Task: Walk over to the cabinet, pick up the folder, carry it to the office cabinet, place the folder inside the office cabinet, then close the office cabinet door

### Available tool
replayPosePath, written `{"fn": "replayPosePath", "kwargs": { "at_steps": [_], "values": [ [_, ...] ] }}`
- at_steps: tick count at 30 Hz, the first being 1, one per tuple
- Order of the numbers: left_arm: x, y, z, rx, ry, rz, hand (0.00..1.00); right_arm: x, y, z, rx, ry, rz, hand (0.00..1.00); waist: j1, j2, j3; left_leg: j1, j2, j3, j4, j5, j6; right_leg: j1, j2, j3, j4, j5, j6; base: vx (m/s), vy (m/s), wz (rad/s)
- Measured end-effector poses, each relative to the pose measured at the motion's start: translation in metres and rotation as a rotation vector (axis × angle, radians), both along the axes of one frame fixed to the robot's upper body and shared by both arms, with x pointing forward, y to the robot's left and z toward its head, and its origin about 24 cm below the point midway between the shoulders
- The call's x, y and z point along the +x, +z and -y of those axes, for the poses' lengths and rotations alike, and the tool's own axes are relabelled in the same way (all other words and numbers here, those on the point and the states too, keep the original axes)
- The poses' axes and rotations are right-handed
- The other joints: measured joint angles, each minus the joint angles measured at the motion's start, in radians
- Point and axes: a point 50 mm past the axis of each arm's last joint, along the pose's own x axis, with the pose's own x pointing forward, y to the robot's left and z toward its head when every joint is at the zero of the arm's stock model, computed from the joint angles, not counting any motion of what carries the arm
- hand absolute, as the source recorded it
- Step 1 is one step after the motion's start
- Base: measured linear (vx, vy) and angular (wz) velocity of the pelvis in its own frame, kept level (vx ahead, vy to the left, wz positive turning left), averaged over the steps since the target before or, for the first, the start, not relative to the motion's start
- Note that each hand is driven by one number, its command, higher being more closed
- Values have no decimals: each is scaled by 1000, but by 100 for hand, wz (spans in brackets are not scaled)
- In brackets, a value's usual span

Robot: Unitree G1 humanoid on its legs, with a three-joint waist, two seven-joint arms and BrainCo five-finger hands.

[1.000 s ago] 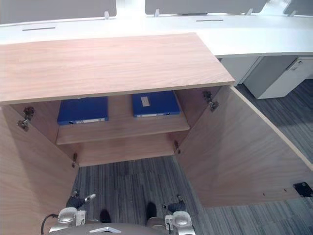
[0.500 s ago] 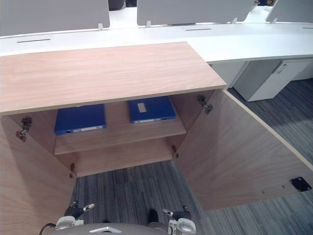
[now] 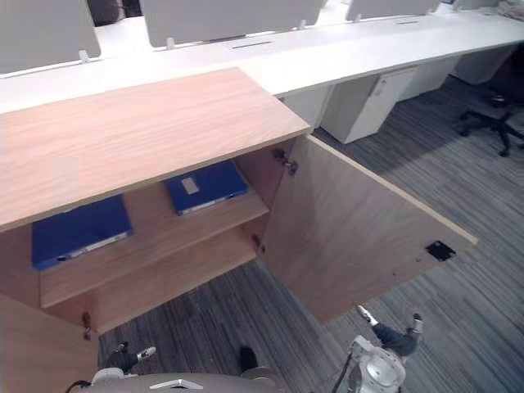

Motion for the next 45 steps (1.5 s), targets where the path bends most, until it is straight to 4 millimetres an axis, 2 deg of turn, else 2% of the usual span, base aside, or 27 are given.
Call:
{"fn": "replayPosePath", "kwargs": {
  "at_steps": [5,8,12,14,16,21,28,33,40,45],
  "values": [
    [3,0,12,-39,39,15,0,-10,3,11,20,-117,51,0,-6,28,-10,0,18,57,33,-38,-8,-20,16,28,18,-3,-4,16,-34,-37],
    [4,-1,20,-63,53,20,0,-4,9,16,30,-167,123,0,-22,46,-2,4,20,81,41,-51,-7,-28,23,49,22,-3,-4,-19,-39,-26],
    [9,-1,25,-77,50,29,0,13,25,30,-2,-180,199,0,-30,69,14,9,23,99,56,-67,-11,-28,27,69,23,-4,-4,-45,-52,-15],
    [9,0,24,-78,41,31,0,27,41,43,-39,-155,248,0,-38,79,24,4,25,100,71,-77,-12,-29,26,69,22,-5,-6,-51,-60,-3],
    [9,0,20,-58,-6,26,0,46,60,61,-91,-95,279,0,-41,93,33,-6,26,100,82,-82,-12,-37,25,69,20,-5,-6,-61,-62,-1],
    [8,1,10,-34,-69,20,0,76,88,81,-169,54,272,0,-39,110,44,-22,27,83,88,-84,-12,-36,24,56,-4,0,2,-39,-62,5],
    [6,0,16,-46,-141,14,0,92,94,87,-202,161,200,0,-44,122,60,-41,29,27,88,-84,-12,-34,22,26,-16,2,4,-23,-57,8],
    [6,0,13,-28,-174,11,0,97,99,91,-234,197,152,0,-48,127,69,-54,27,-3,88,-82,-9,-35,16,-17,-16,2,4,-64,-54,13],
    [8,0,16,-25,-223,11,0,122,111,83,-285,298,137,0,-49,138,88,-77,13,-19,89,-77,-1,-59,1,-19,-16,9,13,-95,-42,4],
    [8,1,17,-20,-238,14,0,128,115,79,-291,314,149,0,-50,140,90,-88,13,-21,89,-76,1,-69,2,-19,-16,12,14,-60,-53,-2]
  ]
}}
